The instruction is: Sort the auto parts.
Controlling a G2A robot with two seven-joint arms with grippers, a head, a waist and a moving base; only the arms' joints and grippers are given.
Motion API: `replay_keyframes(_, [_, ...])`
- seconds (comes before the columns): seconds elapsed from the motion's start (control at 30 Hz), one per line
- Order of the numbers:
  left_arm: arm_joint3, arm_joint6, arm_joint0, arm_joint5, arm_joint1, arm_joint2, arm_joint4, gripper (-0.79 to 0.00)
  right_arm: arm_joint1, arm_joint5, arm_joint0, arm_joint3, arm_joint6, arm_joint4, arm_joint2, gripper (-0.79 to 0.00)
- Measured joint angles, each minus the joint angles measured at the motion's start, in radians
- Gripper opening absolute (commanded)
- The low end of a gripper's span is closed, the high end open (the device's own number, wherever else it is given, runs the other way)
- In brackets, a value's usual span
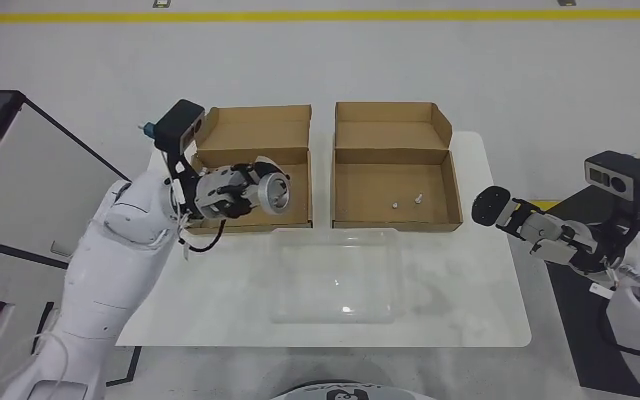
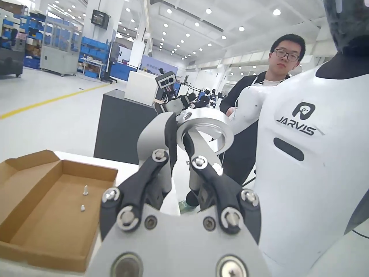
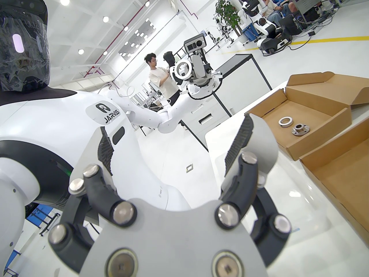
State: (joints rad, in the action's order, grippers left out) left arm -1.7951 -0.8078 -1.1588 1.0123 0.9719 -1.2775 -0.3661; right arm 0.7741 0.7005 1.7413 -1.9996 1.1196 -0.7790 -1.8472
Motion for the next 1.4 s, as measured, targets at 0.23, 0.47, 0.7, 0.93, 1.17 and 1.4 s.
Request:
replay_keyframes(0.23, [-0.017, 0.0, -0.002, 0.0, 0.001, -0.009, -0.005, -0.785, 0.0, 0.0, 0.0, 0.0, 0.0, 0.0, 0.0, 0.0])
replay_keyframes(0.47, [-0.017, 0.0, -0.002, 0.0, 0.001, -0.009, -0.005, -0.785, 0.0, 0.0, 0.0, 0.0, 0.0, 0.0, 0.0, 0.0])
replay_keyframes(0.7, [-0.043, 0.041, -0.029, -0.011, 0.003, 0.001, -0.029, -0.785, 0.0, 0.0, 0.0, 0.0, 0.0, 0.0, 0.0, 0.0])
replay_keyframes(0.93, [-0.114, 0.032, -0.066, 0.0, 0.005, -0.001, -0.179, -0.785, 0.0, 0.0, 0.0, 0.0, 0.0, 0.0, 0.0, 0.0])
replay_keyframes(1.17, [-0.186, 0.0, -0.085, 0.0, 0.024, -0.023, -0.382, -0.785, 0.0, 0.0, 0.0, 0.0, 0.0, 0.0, 0.0, 0.0])
replay_keyframes(1.4, [-0.217, 0.0, -0.122, 0.0, 0.049, -0.062, -0.481, -0.785, 0.0, 0.0, 0.0, 0.0, 0.0, 0.0, 0.0, 0.0])
